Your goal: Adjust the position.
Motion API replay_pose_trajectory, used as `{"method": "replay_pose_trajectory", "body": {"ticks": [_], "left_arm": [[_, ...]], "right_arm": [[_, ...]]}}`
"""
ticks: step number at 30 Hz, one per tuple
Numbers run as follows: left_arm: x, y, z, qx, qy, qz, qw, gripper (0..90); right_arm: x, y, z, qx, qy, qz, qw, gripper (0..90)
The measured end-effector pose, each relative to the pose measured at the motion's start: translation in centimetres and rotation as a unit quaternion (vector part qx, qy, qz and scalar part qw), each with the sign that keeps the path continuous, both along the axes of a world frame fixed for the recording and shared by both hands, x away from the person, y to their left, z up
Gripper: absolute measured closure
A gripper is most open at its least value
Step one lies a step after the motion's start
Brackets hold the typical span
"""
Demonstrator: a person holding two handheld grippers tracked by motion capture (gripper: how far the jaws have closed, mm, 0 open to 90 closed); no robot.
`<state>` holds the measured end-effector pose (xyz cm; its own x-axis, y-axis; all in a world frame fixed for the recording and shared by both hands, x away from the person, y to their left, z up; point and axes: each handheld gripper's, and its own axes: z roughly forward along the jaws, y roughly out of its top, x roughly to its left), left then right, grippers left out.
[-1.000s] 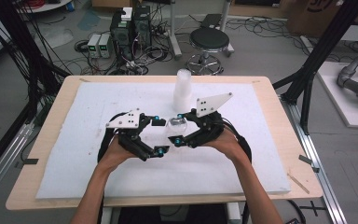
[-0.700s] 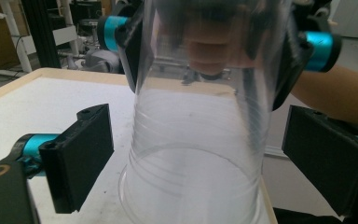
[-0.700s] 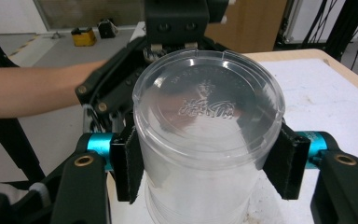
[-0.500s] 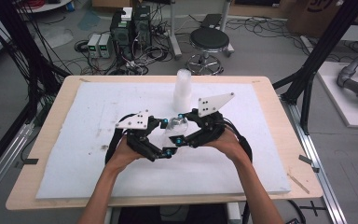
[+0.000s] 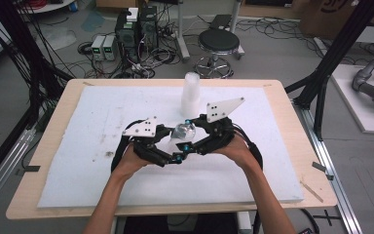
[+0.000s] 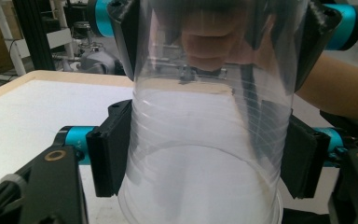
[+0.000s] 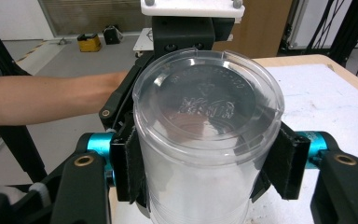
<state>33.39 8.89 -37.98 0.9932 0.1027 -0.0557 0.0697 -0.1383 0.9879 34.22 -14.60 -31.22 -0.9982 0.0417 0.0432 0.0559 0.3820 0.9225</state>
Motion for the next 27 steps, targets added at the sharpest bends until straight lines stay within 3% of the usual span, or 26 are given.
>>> {"method": "replay_pose_trajectory", "body": {"ticks": [7, 11, 14, 18, 21, 23, 24, 25, 27], "left_arm": [[0.0, 0.0, 0.0, 0.004, -0.003, 0.001, 1.0000, 31.8], [-0.1, 0.1, 0.0, 0.009, -0.003, 0.004, 1.0000, 32.2], [-0.3, 0.2, 0.2, 0.013, -0.006, 0.008, 0.9999, 32.6], [-0.4, 0.7, 0.6, 0.043, -0.008, 0.018, 0.9989, 32.8], [-0.3, 1.1, 1.3, 0.081, -0.010, 0.024, 0.9964, 32.7], [-0.2, 1.3, 1.8, 0.114, -0.010, 0.024, 0.9932, 32.7], [-0.1, 1.3, 2.1, 0.134, -0.012, 0.023, 0.9906, 32.7], [0.1, 1.3, 2.6, 0.164, -0.011, 0.023, 0.9862, 32.7], [0.2, 1.2, 3.0, 0.195, -0.008, 0.018, 0.9805, 32.6]], "right_arm": [[0.0, 0.0, 0.0, -0.002, -0.001, 0.001, 1.0000, 37.0], [-0.1, 0.2, -0.1, 0.004, 0.006, -0.002, 1.0000, 13.7], [-0.2, 0.0, -0.1, 0.004, -0.001, 0.004, 1.0000, 13.3], [-0.4, -0.6, 0.1, -0.010, -0.008, 0.003, 0.9999, 13.4], [-0.4, -1.2, 0.3, -0.018, -0.014, -0.004, 0.9997, 13.5], [-0.3, -1.4, 0.5, -0.034, -0.018, -0.009, 0.9992, 13.6], [-0.2, -1.4, 0.7, -0.047, -0.022, -0.011, 0.9986, 13.6], [-0.2, -1.4, 0.8, -0.062, -0.027, -0.013, 0.9976, 13.7], [-0.1, -1.2, 1.1, -0.102, -0.033, -0.015, 0.9942, 13.9]]}}
